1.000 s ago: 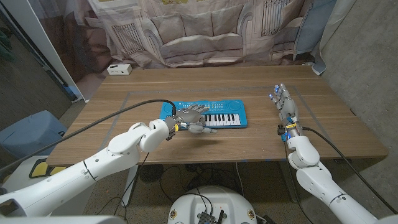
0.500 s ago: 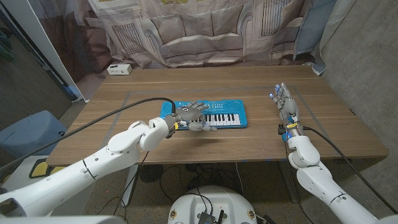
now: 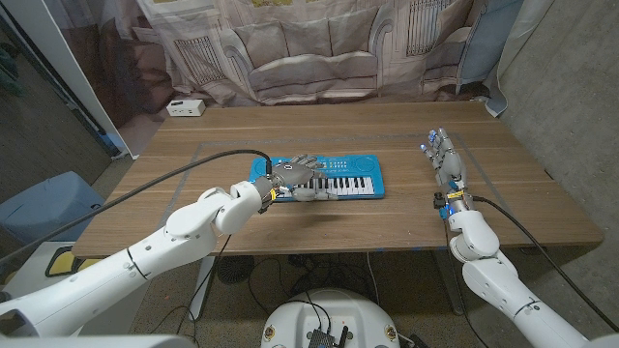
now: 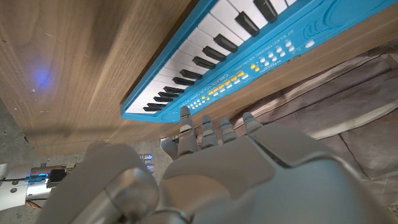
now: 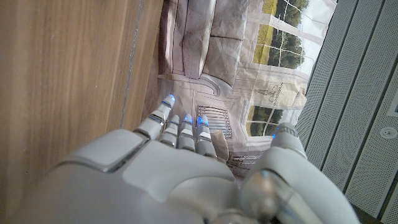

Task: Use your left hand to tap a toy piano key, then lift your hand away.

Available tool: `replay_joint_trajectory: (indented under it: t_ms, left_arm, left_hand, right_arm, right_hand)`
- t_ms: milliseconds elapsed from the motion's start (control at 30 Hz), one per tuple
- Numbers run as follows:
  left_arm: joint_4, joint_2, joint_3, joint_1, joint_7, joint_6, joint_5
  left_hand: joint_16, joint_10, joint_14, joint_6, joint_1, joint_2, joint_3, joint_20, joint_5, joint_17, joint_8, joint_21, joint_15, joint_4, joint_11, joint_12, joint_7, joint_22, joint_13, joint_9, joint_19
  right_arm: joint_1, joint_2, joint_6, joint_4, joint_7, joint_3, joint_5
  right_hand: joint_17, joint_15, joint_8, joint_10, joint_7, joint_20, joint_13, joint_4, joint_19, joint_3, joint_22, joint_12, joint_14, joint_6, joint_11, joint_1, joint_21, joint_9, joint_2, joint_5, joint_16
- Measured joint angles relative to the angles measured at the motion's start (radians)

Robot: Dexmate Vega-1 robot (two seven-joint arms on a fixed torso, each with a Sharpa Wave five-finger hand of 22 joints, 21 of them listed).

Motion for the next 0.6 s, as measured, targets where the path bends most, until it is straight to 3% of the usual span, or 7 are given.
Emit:
replay_joint_trajectory:
  t_ms: [267, 600]
  left_arm:
    - [-0.004, 0.0, -0.006, 0.011, 0.019, 0.002, 0.005]
    - [-0.018, 0.0, -0.019, 0.031, 0.046, 0.018, 0.013]
  left_hand:
    - [-0.012, -0.045, -0.013, -0.15, 0.006, -0.005, -0.009, 0.0, -0.004, 0.0, 0.0, 0.0, -0.006, -0.001, -0.023, -0.026, -0.013, 0.0, 0.0, -0.003, 0.007]
    - [-0.016, -0.065, -0.031, -0.187, 0.011, 0.0, -0.012, 0.0, -0.004, 0.0, 0.0, 0.0, -0.013, 0.001, -0.021, -0.036, -0.007, 0.0, 0.0, -0.003, 0.007]
  right_arm:
    - [-0.002, -0.003, 0.006, 0.0, 0.009, 0.002, 0.005]
    - [-0.002, -0.004, 0.017, 0.003, 0.019, 0.004, 0.007]
  right_hand:
    - [0.0, 0.0, 0.0, 0.002, 0.0, -0.003, 0.0, -0.004, 0.01, -0.004, 0.0, 0.0, 0.007, 0.0, 0.002, 0.0, 0.0, 0.0, 0.0, 0.0, 0.0]
    - [0.0, 0.0, 0.0, 0.004, 0.0, -0.005, 0.0, -0.004, 0.013, -0.004, 0.0, 0.0, 0.007, 0.0, 0.004, 0.0, 0.0, 0.0, 0.0, 0.0, 0.0]
